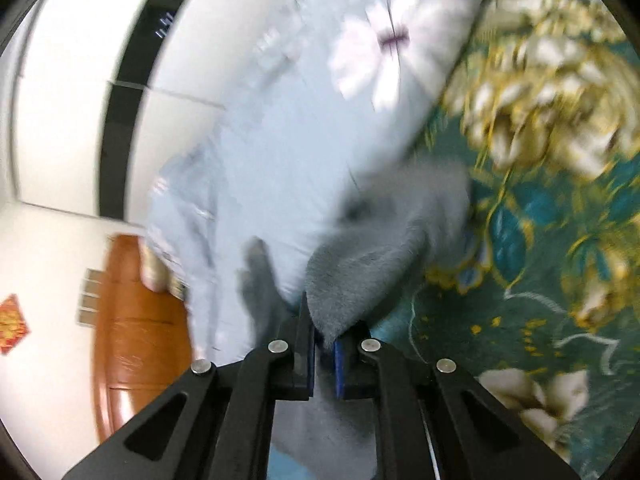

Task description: Fold clothes

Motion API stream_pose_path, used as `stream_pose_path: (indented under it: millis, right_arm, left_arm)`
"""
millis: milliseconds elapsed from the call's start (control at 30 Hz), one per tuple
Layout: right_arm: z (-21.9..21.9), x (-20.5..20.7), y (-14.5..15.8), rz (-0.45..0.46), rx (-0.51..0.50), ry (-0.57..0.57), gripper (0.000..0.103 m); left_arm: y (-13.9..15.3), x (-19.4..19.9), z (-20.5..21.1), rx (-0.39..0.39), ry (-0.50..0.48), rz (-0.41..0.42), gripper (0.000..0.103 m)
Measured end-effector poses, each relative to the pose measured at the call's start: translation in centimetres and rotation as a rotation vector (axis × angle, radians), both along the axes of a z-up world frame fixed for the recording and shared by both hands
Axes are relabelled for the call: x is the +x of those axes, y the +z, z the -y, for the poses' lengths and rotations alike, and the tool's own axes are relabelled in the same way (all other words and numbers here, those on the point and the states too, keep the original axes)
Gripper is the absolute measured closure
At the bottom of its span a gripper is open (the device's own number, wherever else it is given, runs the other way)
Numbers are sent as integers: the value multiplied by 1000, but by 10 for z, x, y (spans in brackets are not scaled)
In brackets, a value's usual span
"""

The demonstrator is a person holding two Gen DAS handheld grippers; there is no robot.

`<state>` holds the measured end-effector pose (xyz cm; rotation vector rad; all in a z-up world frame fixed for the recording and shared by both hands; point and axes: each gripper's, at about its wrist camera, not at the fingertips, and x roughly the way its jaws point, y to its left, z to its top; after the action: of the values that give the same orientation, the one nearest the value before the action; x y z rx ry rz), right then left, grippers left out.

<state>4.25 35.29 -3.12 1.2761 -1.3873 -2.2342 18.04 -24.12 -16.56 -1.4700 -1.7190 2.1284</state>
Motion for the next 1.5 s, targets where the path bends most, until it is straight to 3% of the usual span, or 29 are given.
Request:
stream_pose_path:
  millis: [133, 267, 367, 467, 533, 667, 733, 800, 833, 967, 1033, 1233, 1333, 1500]
  right_arm:
    - [-52, 37, 53, -96, 24, -87, 96]
    - [-111, 81, 84, -112, 121, -208, 96]
    - [-152, 111, 85, -44, 232, -323, 96]
    - [-171, 132, 57, 97, 272, -357, 96]
    - [-169, 145, 40, 144, 275, -356, 96]
    - [-148, 140, 24, 200, 290, -301, 92]
    - [-131, 132, 27, 226, 355, -242, 86]
    - [-113, 124, 35, 236, 418, -177, 57]
    - [-105, 120, 40, 239, 453, -139, 54]
    - [-65, 106, 64, 221, 612, 0, 54]
    - [-43, 102, 68, 175, 622, 66, 54]
    - [71, 88, 53, 93, 666, 413, 53]
    - [116, 75, 35, 69, 621, 518, 53]
    - [194, 40, 11, 65, 525, 583, 53]
  left_arm:
    - [3, 1, -1, 18, -17, -16, 37]
    - [9, 3, 3, 37, -12, -50, 37]
    - [12, 7, 5, 62, -6, -68, 37]
    - [15, 9, 6, 77, -5, -86, 37]
    - [17, 11, 6, 79, -7, -95, 36]
    - [20, 15, 10, 88, 6, -102, 36]
    - [20, 18, 14, 97, 23, -105, 35]
    - [20, 22, 18, 111, 47, -108, 34]
    - [19, 23, 20, 117, 58, -109, 34]
    - [22, 22, 17, 102, 42, -111, 33]
    - [25, 20, 13, 88, 19, -113, 33]
    - [23, 18, 8, 53, -9, -87, 33]
    - [19, 14, 3, 44, -30, -64, 33]
    - [20, 6, -15, -30, -112, -40, 33]
